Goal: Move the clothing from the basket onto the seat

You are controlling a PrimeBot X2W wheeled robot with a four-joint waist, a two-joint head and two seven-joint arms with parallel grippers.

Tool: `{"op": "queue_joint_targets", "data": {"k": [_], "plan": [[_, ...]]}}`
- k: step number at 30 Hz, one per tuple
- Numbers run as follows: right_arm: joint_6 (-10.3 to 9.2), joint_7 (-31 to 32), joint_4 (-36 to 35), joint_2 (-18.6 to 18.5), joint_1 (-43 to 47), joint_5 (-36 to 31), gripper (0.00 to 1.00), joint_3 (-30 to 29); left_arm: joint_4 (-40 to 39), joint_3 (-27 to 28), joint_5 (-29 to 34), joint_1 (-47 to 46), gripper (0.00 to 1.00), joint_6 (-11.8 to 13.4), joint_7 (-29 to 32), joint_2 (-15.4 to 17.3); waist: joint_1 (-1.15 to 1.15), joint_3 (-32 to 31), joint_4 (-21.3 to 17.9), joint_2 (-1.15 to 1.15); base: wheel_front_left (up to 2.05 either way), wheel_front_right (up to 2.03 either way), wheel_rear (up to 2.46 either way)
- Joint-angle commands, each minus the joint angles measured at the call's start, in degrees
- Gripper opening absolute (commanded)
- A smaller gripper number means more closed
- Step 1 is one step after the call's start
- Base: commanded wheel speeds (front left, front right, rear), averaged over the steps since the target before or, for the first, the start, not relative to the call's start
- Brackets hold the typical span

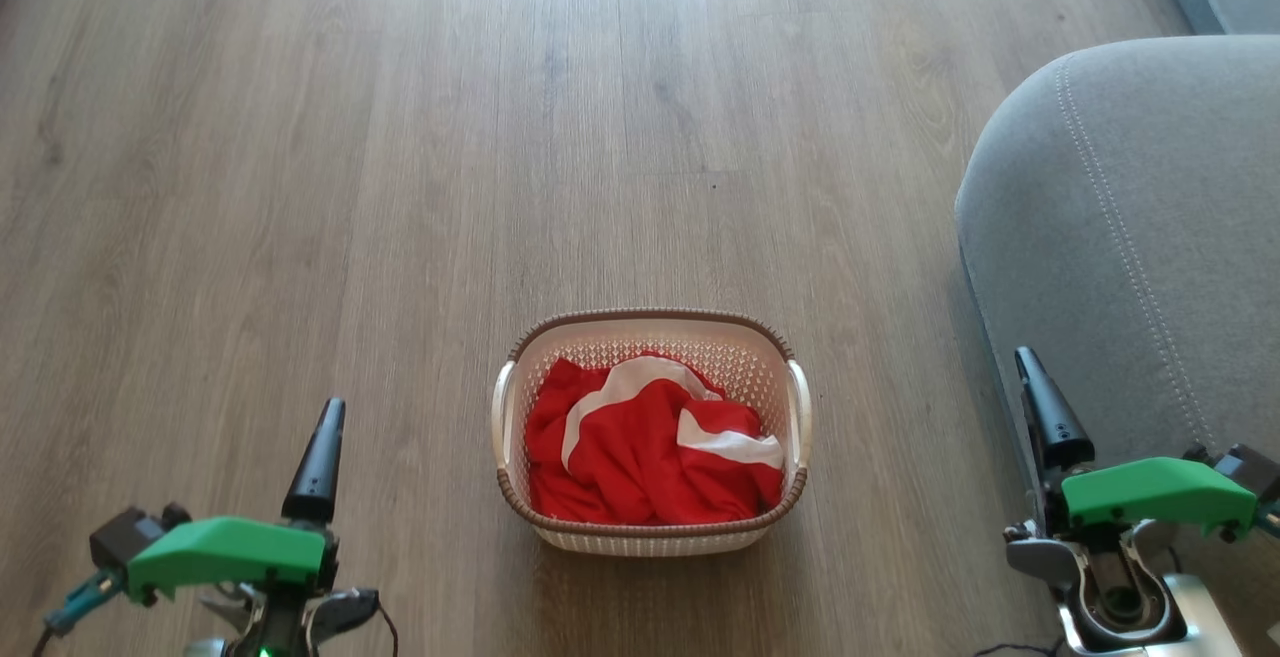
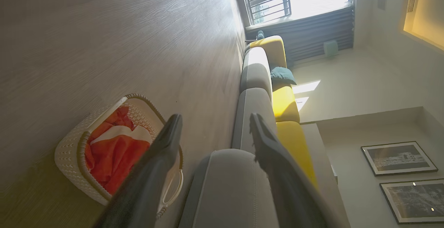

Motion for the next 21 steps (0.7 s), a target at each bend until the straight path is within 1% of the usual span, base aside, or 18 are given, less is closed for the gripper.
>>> {"op": "queue_joint_targets", "data": {"k": [1,21], "plan": [[0.01,-0.7,-1.5,-1.2,-3.5,-1.6,1.00,0.7,-1.6,0.4,1.8,-3.7,1.00,-0.2,-0.7,1.1,0.00,0.0,0.0,0.00,0.00,0.00,0.00],[0.01,-4.1,0.1,-1.9,-7.0,-18.9,1.00,2.5,-1.2,-0.1,20.6,-6.2,1.00,-0.3,-4.0,1.5,0.00,0.5,-0.2,0.00,0.00,0.00,0.00]]}}
